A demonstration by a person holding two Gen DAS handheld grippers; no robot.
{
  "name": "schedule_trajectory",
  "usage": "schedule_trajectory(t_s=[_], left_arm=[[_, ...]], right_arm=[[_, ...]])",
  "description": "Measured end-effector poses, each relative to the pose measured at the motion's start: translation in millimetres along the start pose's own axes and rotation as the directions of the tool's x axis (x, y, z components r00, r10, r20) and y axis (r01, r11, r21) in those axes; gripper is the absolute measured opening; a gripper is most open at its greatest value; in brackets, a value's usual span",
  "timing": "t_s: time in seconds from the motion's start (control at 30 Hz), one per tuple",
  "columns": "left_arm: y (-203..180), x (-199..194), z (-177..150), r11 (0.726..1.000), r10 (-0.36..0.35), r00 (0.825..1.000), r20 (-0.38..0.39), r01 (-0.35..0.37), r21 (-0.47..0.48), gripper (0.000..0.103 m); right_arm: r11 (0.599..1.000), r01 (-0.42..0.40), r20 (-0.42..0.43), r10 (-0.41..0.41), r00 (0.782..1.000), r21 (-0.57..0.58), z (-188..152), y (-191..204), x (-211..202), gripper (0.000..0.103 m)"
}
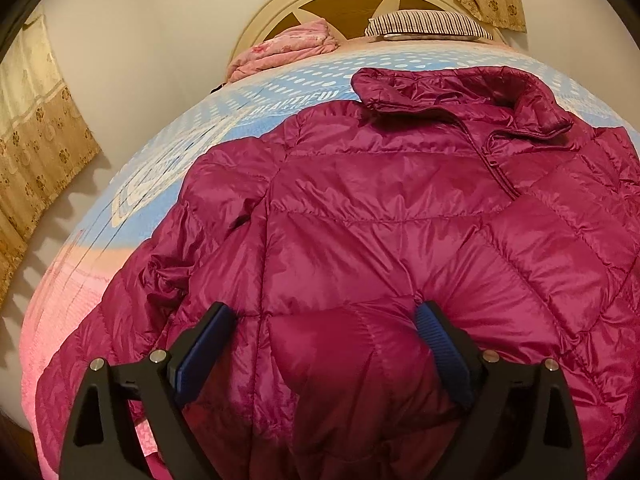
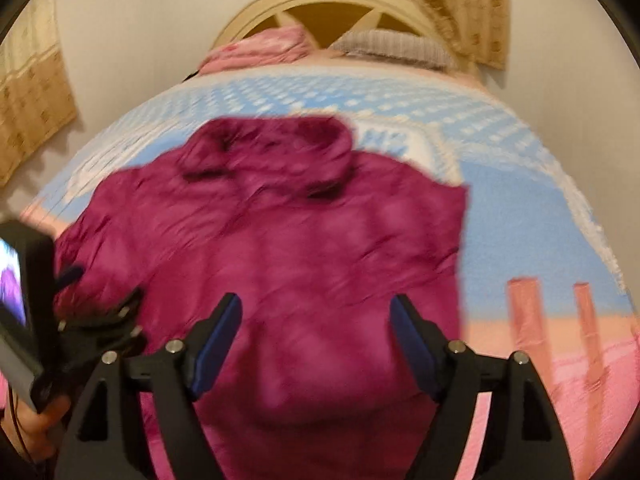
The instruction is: Fold large clothes
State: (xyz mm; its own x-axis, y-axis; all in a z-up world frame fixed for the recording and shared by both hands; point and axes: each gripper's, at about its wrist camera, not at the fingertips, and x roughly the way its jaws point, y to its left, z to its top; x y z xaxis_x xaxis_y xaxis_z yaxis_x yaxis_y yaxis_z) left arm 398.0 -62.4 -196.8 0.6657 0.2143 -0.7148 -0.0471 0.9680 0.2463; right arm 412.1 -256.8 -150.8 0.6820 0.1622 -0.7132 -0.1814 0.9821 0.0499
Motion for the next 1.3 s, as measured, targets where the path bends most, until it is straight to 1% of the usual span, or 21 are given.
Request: schedule_trajectory(t_s=[0.03,0.17,0.4,0.6,0.67,0.73,0.8,0.83,0.9,0.97,1.0,1.07,1.17,1.2,1.23,1.27,1.3], left_arm=[[0.6,0.1,-0.1,1.0,-0.003,1.0,0.0,0.003,-0.002,0.094],[3.8,1.3,-0.4,1.0,-0.02,1.0,-0.006,0.02,-0.015,0.095],[2.2,1.6,0.1,1.0,-0.019,1.0,-0.007,0.019,-0.014,0.095],[2.4,1.5,1.1,1.0,-0.018,1.0,-0.013,0.018,-0.007,0.096],[10.6,-2.7,4.7,0.999,-0.038,0.998,-0.048,0.037,-0.02,0.096],[20.4,-17.2,6.1,0.997,-0.066,0.997,-0.037,0.065,-0.032,0.095],[38.4,-39.8,4.6,0.997,-0.074,0.997,0.011,0.074,-0.029,0.095],[50.5,-49.7,1.7,0.998,-0.064,0.997,0.034,0.064,-0.019,0.095],[75.8,-60.4,-5.4,1.0,-0.014,0.998,0.056,0.015,-0.01,0.095],[114.2,-64.9,-17.5,0.998,0.052,0.997,0.052,-0.05,-0.033,0.095],[130.3,-65.2,-22.4,0.996,0.073,0.996,0.045,-0.071,-0.048,0.095],[171.7,-66.7,-38.7,0.984,0.15,0.989,0.02,-0.147,-0.096,0.095],[240.6,-72.1,-70.9,0.957,0.223,0.974,-0.033,-0.225,-0.185,0.095],[254.6,-73.9,-79.7,0.95,0.236,0.971,-0.037,-0.239,-0.202,0.095],[269.0,-74.3,-89.9,0.943,0.248,0.967,-0.051,-0.253,-0.218,0.095],[284.6,-72.6,-101.9,0.937,0.25,0.965,-0.077,-0.261,-0.233,0.095],[293.0,-70.4,-109.4,0.935,0.238,0.967,-0.095,-0.254,-0.247,0.095]], right_arm=[[1.0,-0.004,-0.011,0.004,1.0,-0.005,-4.6,4.7,5.6,0.079],[1.0,0.026,-0.043,-0.027,0.999,-0.006,-25.0,13.1,38.0,0.08],[0.998,0.054,-0.035,-0.055,0.998,-0.026,-28.0,12.1,48.5,0.083],[0.997,0.069,-0.031,-0.07,0.997,-0.033,-29.2,15.8,49.3,0.084],[0.997,0.072,-0.03,-0.073,0.997,-0.034,-29.1,16.0,49.6,0.084],[0.997,0.073,-0.028,-0.074,0.997,-0.034,-29.6,16.1,49.5,0.084],[0.997,0.072,-0.027,-0.073,0.997,-0.032,-29.9,16.0,49.4,0.085],[0.997,0.072,-0.026,-0.073,0.997,-0.032,-30.0,15.9,49.5,0.085],[0.997,0.074,-0.025,-0.074,0.997,-0.032,-30.2,16.0,49.4,0.085],[0.997,0.075,-0.024,-0.076,0.997,-0.033,-30.3,15.9,49.4,0.085],[0.997,0.076,-0.025,-0.077,0.997,-0.033,-30.3,16.0,49.5,0.085],[0.996,0.083,-0.029,-0.084,0.996,-0.039,-29.5,17.0,49.0,0.085],[0.991,0.114,-0.037,-0.116,0.993,-0.069,-25.8,23.1,39.8,0.085],[0.988,0.133,-0.02,-0.135,0.991,-0.077,-24.6,27.7,31.3,0.085],[0.988,0.135,0.004,-0.135,0.991,-0.076,-23.1,32.9,22.3,0.085],[0.99,0.119,0.031,-0.117,0.993,-0.071,-21.4,39.9,11.4,0.085],[0.993,0.091,0.046,-0.087,0.995,-0.078,-20.2,49.3,2.2,0.085]])
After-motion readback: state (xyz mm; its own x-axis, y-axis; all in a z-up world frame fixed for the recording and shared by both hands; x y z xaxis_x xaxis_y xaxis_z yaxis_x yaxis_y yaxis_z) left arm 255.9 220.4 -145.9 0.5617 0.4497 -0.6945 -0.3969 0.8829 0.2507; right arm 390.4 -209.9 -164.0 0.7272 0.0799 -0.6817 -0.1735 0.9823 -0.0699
